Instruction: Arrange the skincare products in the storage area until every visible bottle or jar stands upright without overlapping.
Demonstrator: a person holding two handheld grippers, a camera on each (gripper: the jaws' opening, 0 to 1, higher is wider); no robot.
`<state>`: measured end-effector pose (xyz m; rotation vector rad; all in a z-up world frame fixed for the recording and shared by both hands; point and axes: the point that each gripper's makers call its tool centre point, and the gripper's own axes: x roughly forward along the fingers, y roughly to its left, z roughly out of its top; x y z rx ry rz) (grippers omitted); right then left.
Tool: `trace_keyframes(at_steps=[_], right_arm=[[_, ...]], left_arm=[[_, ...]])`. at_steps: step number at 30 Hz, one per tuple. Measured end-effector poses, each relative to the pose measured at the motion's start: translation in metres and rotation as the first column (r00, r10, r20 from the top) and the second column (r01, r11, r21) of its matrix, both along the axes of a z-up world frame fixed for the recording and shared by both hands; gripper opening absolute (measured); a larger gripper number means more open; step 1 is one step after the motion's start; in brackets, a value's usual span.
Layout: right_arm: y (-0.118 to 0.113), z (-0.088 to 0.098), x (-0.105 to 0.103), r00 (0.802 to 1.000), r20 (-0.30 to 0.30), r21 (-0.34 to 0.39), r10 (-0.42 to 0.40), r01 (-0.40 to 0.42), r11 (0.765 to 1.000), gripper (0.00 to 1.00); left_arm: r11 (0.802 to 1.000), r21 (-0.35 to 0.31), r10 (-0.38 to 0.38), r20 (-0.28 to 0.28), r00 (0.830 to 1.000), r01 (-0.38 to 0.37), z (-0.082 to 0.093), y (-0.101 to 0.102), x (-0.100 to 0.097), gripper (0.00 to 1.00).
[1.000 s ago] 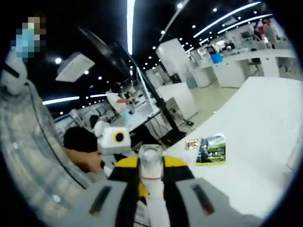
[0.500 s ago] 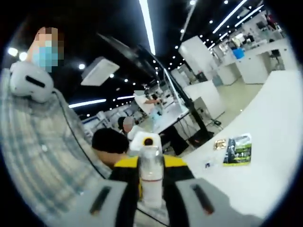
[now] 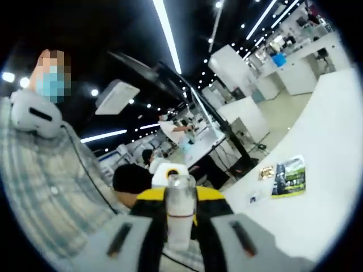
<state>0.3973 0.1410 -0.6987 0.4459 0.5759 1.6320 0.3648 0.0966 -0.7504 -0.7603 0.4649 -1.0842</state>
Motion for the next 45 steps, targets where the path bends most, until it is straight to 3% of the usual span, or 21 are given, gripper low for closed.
trace_keyframes(at_steps=[3,6,11,16,22,23,28,31,33,34,36,37,41,43,45], right_arm=[[0.002,0.001,0.003,1.000,0.009,0.004,-0.017,0.017,1.000,0.18],[0.005,-0.005,0.010,0.999,0.021,-0.020,-0.049,0.049,0.999,0.19],[0.010,-0.011,0.013,0.995,0.055,-0.047,-0.078,0.081,0.996,0.20],[0.012,-0.021,0.019,0.991,0.046,-0.090,-0.124,0.128,0.988,0.21],[0.014,-0.036,0.024,0.977,0.047,-0.151,-0.206,0.211,0.966,0.22],[0.015,-0.036,0.024,0.975,0.041,-0.150,-0.217,0.220,0.964,0.24],[0.017,-0.041,0.028,0.956,0.010,-0.182,-0.293,0.290,0.940,0.26],[0.018,-0.045,0.030,0.947,-0.005,-0.197,-0.320,0.313,0.929,0.26],[0.016,-0.049,0.033,0.939,-0.001,-0.220,-0.344,0.336,0.916,0.21],[0.013,-0.051,0.036,0.930,-0.001,-0.237,-0.368,0.357,0.903,0.20],[0.013,-0.050,0.033,0.930,-0.046,-0.225,-0.364,0.345,0.911,0.20],[0.011,-0.050,0.034,0.930,-0.035,-0.222,-0.366,0.350,0.910,0.20],[0.013,-0.045,0.026,0.945,0.016,-0.200,-0.326,0.323,0.925,0.19],[0.013,-0.044,0.025,0.951,0.026,-0.200,-0.310,0.308,0.930,0.19],[0.012,-0.042,0.025,0.953,0.018,-0.187,-0.302,0.299,0.936,0.19]], left_arm=[[1.000,-0.002,0.008,-0.003,1.000,-0.008,0.002,0.001,0.003,0.22],[0.997,0.058,0.048,0.002,0.999,-0.048,-0.005,0.006,0.010,0.22],[0.991,0.102,0.088,-0.003,0.996,-0.087,-0.010,0.009,0.014,0.22],[0.967,0.213,0.141,0.023,0.990,-0.142,-0.022,0.017,0.022,0.22],[0.915,0.332,0.228,0.047,0.973,-0.231,-0.035,0.033,0.034,0.22],[0.891,0.380,0.243,0.066,0.968,-0.249,-0.040,0.037,0.037,0.22],[0.826,0.499,0.233,0.119,0.965,-0.261,-0.048,0.039,0.039,0.22],[0.772,0.580,0.205,0.162,0.965,-0.261,-0.053,0.039,0.039,0.22],[0.772,0.580,0.207,0.159,0.965,-0.261,-0.053,0.036,0.039,0.22],[0.761,0.593,0.200,0.170,0.965,-0.262,-0.053,0.036,0.038,0.22],[0.763,0.592,0.201,0.166,0.965,-0.260,-0.054,0.036,0.038,0.22],[0.778,0.572,0.207,0.157,0.966,-0.260,-0.052,0.035,0.038,0.22],[0.792,0.558,0.190,0.161,0.968,-0.248,-0.052,0.033,0.034,0.22],[0.830,0.512,0.176,0.134,0.975,-0.220,-0.050,0.029,0.031,0.22],[0.851,0.475,0.177,0.147,0.973,-0.226,-0.045,0.029,0.031,0.23]])
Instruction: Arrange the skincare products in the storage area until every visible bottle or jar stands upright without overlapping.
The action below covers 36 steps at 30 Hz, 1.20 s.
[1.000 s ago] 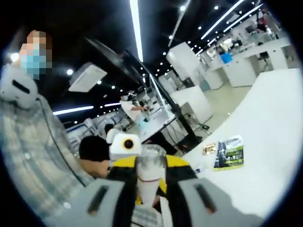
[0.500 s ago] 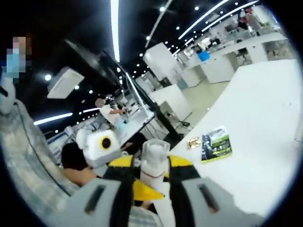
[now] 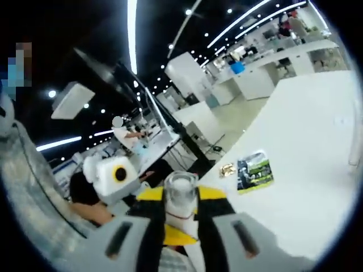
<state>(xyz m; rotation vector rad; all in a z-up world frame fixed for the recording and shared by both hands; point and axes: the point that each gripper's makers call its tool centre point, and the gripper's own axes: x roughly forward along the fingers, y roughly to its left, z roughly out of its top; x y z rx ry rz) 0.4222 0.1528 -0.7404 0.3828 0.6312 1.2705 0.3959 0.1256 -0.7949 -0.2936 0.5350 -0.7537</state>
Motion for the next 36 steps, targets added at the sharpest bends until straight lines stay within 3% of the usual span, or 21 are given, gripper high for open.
trace_keyframes(at_steps=[3,7,11,13,16,18,20,21,27,28,29,30,31,33,35,36], right_arm=[[-0.002,0.005,-0.002,0.999,-0.027,0.033,0.026,-0.025,0.999,0.18],[-0.005,0.018,-0.011,0.995,-0.029,0.094,0.094,-0.091,0.991,0.18],[-0.007,0.032,-0.021,0.986,-0.041,0.176,0.163,-0.154,0.972,0.18],[-0.009,0.037,-0.023,0.983,-0.036,0.197,0.180,-0.170,0.966,0.18],[-0.014,0.048,-0.031,0.972,-0.009,0.241,0.237,-0.228,0.943,0.18],[-0.017,0.052,-0.035,0.964,0.001,0.250,0.264,-0.256,0.934,0.18],[-0.022,0.056,-0.036,0.957,0.003,0.255,0.289,-0.281,0.925,0.18],[-0.024,0.057,-0.038,0.953,0.006,0.256,0.304,-0.295,0.920,0.18],[-0.030,0.061,-0.054,0.915,0.017,0.256,0.402,-0.393,0.883,0.18],[-0.031,0.060,-0.054,0.914,0.017,0.253,0.406,-0.397,0.882,0.19],[-0.032,0.062,-0.058,0.903,-0.021,0.271,0.429,-0.408,0.872,0.19],[-0.031,0.061,-0.057,0.906,-0.009,0.269,0.424,-0.406,0.874,0.19],[-0.031,0.062,-0.057,0.906,-0.006,0.272,0.423,-0.406,0.872,0.19],[-0.032,0.062,-0.052,0.914,-0.013,0.279,0.406,-0.386,0.879,0.19],[-0.031,0.059,-0.045,0.927,-0.003,0.266,0.376,-0.361,0.894,0.19],[-0.031,0.057,-0.043,0.931,-0.002,0.252,0.364,-0.352,0.902,0.19]], left_arm=[[0.995,-0.100,-0.019,-0.046,0.999,0.014,0.006,-0.001,-0.004,0.26],[0.979,-0.193,-0.084,-0.060,0.995,0.071,0.014,-0.008,-0.011,0.34],[0.929,-0.346,-0.164,-0.080,0.983,0.127,0.030,-0.017,-0.022,0.36],[0.911,-0.385,-0.185,-0.071,0.980,0.144,0.035,-0.019,-0.026,0.36],[0.860,-0.478,-0.247,-0.080,0.966,0.181,0.046,-0.026,-0.037,0.36],[0.839,-0.509,-0.275,-0.089,0.957,0.194,0.048,-0.029,-0.042,0.36],[0.839,-0.506,-0.283,-0.089,0.955,0.201,0.045,-0.029,-0.044,0.36],[0.820,-0.526,-0.318,-0.086,0.944,0.228,0.048,-0.032,-0.050,0.36],[0.763,-0.578,-0.403,-0.072,0.913,0.291,0.058,-0.044,-0.067,0.28],[0.740,-0.593,-0.431,-0.055,0.901,0.318,0.062,-0.047,-0.071,0.27],[0.743,-0.591,-0.434,-0.069,0.898,0.314,0.060,-0.048,-0.072,0.26],[0.744,-0.580,-0.439,-0.051,0.897,0.331,0.061,-0.050,-0.074,0.25],[0.770,-0.538,-0.415,-0.011,0.910,0.344,0.060,-0.050,-0.071,0.25],[0.779,-0.539,-0.391,-0.017,0.920,0.321,0.061,-0.048,-0.068,0.24],[0.813,-0.510,-0.337,-0.018,0.941,0.281,0.057,-0.044,-0.058,0.24],[0.822,-0.499,-0.329,-0.022,0.944,0.275,0.055,-0.043,-0.057,0.23]])
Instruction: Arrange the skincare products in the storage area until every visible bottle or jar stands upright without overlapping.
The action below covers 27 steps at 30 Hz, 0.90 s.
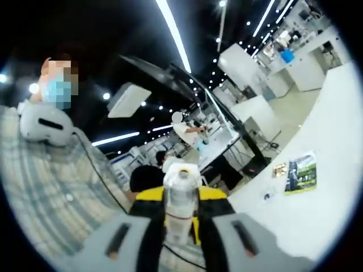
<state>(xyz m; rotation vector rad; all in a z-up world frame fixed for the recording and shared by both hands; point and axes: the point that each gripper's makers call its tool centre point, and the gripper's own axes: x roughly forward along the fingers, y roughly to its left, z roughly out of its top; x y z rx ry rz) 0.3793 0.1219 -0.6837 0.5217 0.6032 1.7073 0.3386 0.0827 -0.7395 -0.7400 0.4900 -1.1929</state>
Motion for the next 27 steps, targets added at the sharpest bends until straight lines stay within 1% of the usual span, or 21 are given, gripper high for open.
trace_keyframes(at_steps=[1,2,4,5,7,9,12,16,18,23,25,27], right_arm=[[0.001,0.000,0.000,1.000,-0.001,-0.004,-0.002,0.002,1.000,0.19],[0.003,-0.001,0.003,1.000,0.008,-0.009,-0.014,0.014,1.000,0.19],[0.007,-0.005,0.007,0.999,0.024,-0.027,-0.037,0.038,0.999,0.19],[0.009,-0.008,0.012,0.997,0.038,-0.041,-0.063,0.065,0.997,0.19],[0.012,-0.010,0.018,0.994,0.045,-0.053,-0.101,0.103,0.993,0.21],[0.014,-0.015,0.025,0.987,0.079,-0.070,-0.139,0.145,0.987,0.25],[0.016,-0.017,0.026,0.987,0.065,-0.081,-0.145,0.150,0.985,0.25],[0.017,-0.025,0.027,0.984,0.070,-0.112,-0.166,0.173,0.979,0.26],[0.017,-0.029,0.028,0.983,0.063,-0.122,-0.172,0.179,0.976,0.27],[0.014,-0.026,0.032,0.978,0.039,-0.105,-0.204,0.207,0.973,0.30],[0.012,-0.025,0.036,0.974,0.026,-0.097,-0.225,0.226,0.969,0.32],[0.007,-0.027,0.042,0.967,0.027,-0.100,-0.252,0.253,0.962,0.34]], left_arm=[[1.000,0.015,0.003,0.007,1.000,-0.003,-0.001,0.000,0.001,0.23],[0.999,0.035,0.023,0.021,1.000,-0.024,-0.003,0.001,0.004,0.23],[0.997,0.059,0.049,0.021,0.999,-0.050,-0.007,0.002,0.008,0.23],[0.995,0.072,0.070,0.021,0.997,-0.072,-0.009,0.003,0.011,0.23],[0.993,0.068,0.094,0.001,0.996,-0.094,-0.010,0.004,0.015,0.23],[0.991,0.072,0.117,0.006,0.993,-0.117,-0.011,0.006,0.018,0.23],[0.986,0.088,0.139,-0.001,0.990,-0.138,-0.013,0.008,0.020,0.23],[0.983,0.116,0.142,-0.017,0.990,-0.140,-0.019,0.009,0.020,0.23],[0.982,0.129,0.141,-0.006,0.990,-0.139,-0.021,0.009,0.020,0.23],[0.981,0.125,0.148,-0.010,0.989,-0.146,-0.022,0.011,0.023,0.23],[0.981,0.121,0.153,-0.013,0.988,-0.151,-0.022,0.012,0.025,0.23],[0.982,0.118,0.152,-0.010,0.988,-0.150,-0.022,0.012,0.025,0.23]])
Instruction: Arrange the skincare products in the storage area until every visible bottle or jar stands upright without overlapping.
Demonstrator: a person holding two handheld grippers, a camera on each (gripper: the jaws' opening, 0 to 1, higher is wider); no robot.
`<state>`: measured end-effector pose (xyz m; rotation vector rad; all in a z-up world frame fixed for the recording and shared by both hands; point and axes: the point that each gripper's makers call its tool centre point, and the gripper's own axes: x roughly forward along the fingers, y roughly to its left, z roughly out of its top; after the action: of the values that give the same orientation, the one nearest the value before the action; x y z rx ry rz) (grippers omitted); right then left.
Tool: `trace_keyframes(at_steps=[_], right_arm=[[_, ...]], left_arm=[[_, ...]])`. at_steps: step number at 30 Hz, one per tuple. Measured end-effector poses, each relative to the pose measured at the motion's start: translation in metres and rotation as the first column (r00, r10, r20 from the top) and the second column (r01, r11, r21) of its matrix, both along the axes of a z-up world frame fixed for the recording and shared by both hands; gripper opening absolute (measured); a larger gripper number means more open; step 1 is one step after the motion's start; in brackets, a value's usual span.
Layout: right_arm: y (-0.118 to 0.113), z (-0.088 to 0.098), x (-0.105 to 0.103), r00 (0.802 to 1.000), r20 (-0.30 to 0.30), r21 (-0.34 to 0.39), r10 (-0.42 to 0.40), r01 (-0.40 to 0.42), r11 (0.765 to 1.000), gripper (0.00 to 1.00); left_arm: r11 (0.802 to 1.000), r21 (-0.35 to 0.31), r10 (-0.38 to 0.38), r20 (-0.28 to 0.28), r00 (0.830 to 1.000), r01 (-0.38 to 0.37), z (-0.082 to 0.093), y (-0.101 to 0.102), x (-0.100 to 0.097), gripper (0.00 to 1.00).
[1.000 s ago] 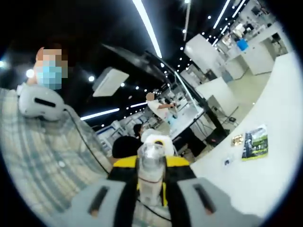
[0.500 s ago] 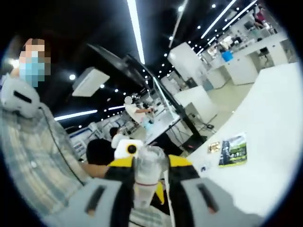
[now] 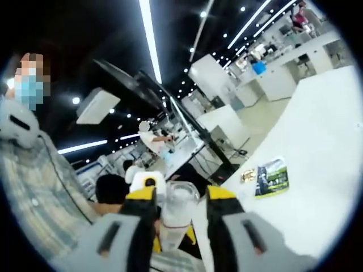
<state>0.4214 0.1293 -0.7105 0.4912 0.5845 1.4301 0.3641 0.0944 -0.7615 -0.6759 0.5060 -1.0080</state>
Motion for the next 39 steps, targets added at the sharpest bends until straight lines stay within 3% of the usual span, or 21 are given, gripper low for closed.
trace_keyframes(at_steps=[7,9,14,18,20,22,23,25,28,30,39], right_arm=[[-0.008,-0.003,0.002,0.999,-0.018,-0.003,-0.033,0.033,0.999,0.34],[-0.008,-0.009,0.000,0.998,-0.052,-0.016,-0.043,0.042,0.999,0.31],[-0.002,-0.029,-0.010,0.991,-0.118,-0.064,-0.059,0.052,0.997,0.29],[0.004,-0.042,-0.016,0.990,-0.111,-0.120,-0.084,0.070,0.990,0.27],[0.003,-0.051,-0.012,0.981,-0.146,-0.155,-0.126,0.103,0.982,0.25],[0.001,-0.056,-0.008,0.975,-0.154,-0.177,-0.162,0.134,0.975,0.21],[0.000,-0.058,-0.007,0.975,-0.150,-0.186,-0.167,0.138,0.973,0.21],[0.001,-0.059,-0.009,0.971,-0.164,-0.192,-0.172,0.140,0.971,0.21],[0.000,-0.061,-0.009,0.968,-0.173,-0.202,-0.182,0.146,0.968,0.20],[0.000,-0.062,-0.010,0.967,-0.170,-0.207,-0.191,0.154,0.966,0.20],[0.005,-0.066,-0.006,0.955,-0.187,-0.218,-0.230,0.188,0.958,0.19]], left_arm=[[0.999,0.009,0.043,-0.003,0.999,-0.043,-0.006,0.007,0.011,0.22],[0.994,0.057,0.094,0.016,0.995,-0.094,-0.011,0.014,0.019,0.22],[0.972,0.179,0.135,0.089,0.987,-0.149,-0.016,0.019,0.029,0.22],[0.932,0.298,0.170,0.141,0.975,-0.205,-0.022,0.021,0.038,0.22],[0.915,0.341,0.171,0.162,0.972,-0.218,-0.025,0.022,0.040,0.22],[0.876,0.417,0.176,0.188,0.966,-0.241,-0.031,0.024,0.042,0.22],[0.869,0.435,0.166,0.195,0.967,-0.237,-0.033,0.023,0.041,0.22],[0.835,0.493,0.147,0.226,0.963,-0.243,-0.037,0.024,0.041,0.22],[0.820,0.519,0.125,0.247,0.961,-0.240,-0.038,0.023,0.040,0.22],[0.792,0.558,0.101,0.282,0.954,-0.249,-0.040,0.026,0.041,0.22],[0.739,0.617,0.074,0.325,0.943,-0.270,-0.043,0.033,0.046,0.22]])
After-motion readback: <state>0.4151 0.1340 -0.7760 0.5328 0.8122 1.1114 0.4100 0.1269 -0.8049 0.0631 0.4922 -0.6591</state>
